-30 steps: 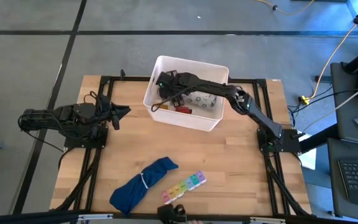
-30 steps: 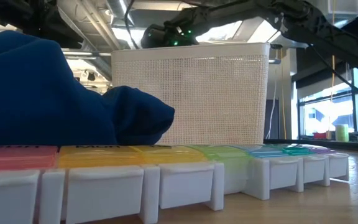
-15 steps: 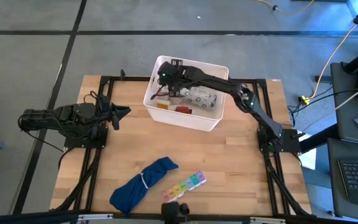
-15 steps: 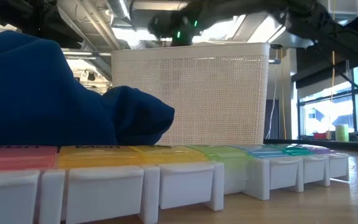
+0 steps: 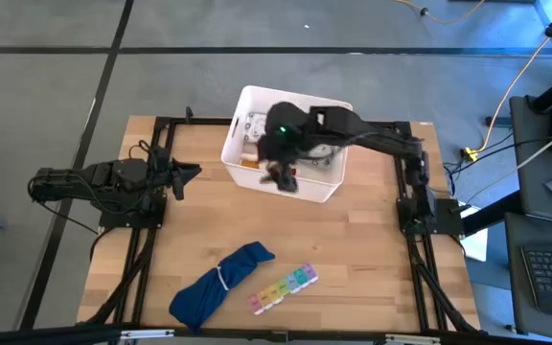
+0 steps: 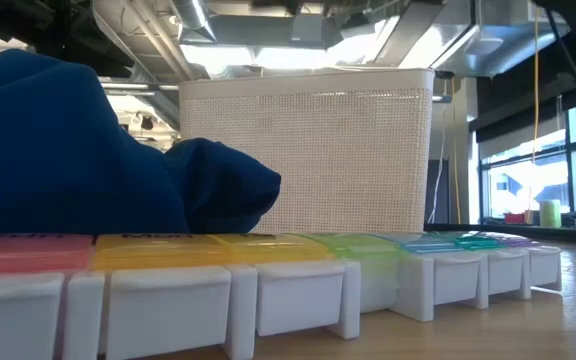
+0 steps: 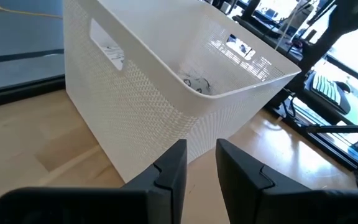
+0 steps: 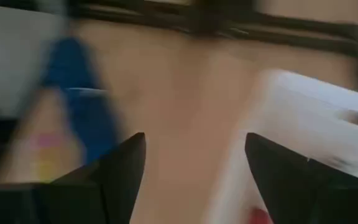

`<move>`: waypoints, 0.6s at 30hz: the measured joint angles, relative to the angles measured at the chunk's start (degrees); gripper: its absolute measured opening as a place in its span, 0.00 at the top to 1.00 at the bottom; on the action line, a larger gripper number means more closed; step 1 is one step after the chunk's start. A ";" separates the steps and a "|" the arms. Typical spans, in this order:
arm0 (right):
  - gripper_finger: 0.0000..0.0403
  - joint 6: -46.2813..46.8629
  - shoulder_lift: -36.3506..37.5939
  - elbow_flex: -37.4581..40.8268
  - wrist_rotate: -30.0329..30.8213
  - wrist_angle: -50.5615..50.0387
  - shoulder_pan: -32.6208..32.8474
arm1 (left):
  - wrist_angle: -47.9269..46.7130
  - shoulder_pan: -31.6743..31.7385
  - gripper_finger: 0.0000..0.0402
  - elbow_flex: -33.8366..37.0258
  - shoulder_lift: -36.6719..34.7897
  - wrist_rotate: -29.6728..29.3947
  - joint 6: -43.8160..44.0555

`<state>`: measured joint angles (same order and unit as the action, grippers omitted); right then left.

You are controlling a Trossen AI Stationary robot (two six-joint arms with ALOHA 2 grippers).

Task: Pick & place medical supplies in basket/bin
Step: Put the medicine organizer into the white container

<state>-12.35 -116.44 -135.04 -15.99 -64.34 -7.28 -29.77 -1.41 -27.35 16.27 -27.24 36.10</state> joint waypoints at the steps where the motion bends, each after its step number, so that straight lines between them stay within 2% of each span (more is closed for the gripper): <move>1: 0.31 0.06 0.82 0.00 -1.94 -1.06 1.34 | -0.02 0.00 0.80 0.00 0.02 0.08 -0.05; 7: 0.31 3.22 1.76 0.17 -1.90 -9.82 11.59 | 0.03 0.00 0.80 0.00 0.00 -0.02 -0.27; 14: 0.34 4.64 1.96 4.24 -1.78 -10.87 22.81 | -0.02 0.00 0.80 0.00 0.01 0.32 -0.27; 18: 0.38 5.70 1.88 10.27 4.81 -10.52 26.56 | -0.03 0.00 0.80 0.00 0.02 0.33 -0.38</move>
<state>-6.65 -114.56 -124.77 -11.19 -74.86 19.28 -29.80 -1.41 -27.35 16.29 -26.92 35.73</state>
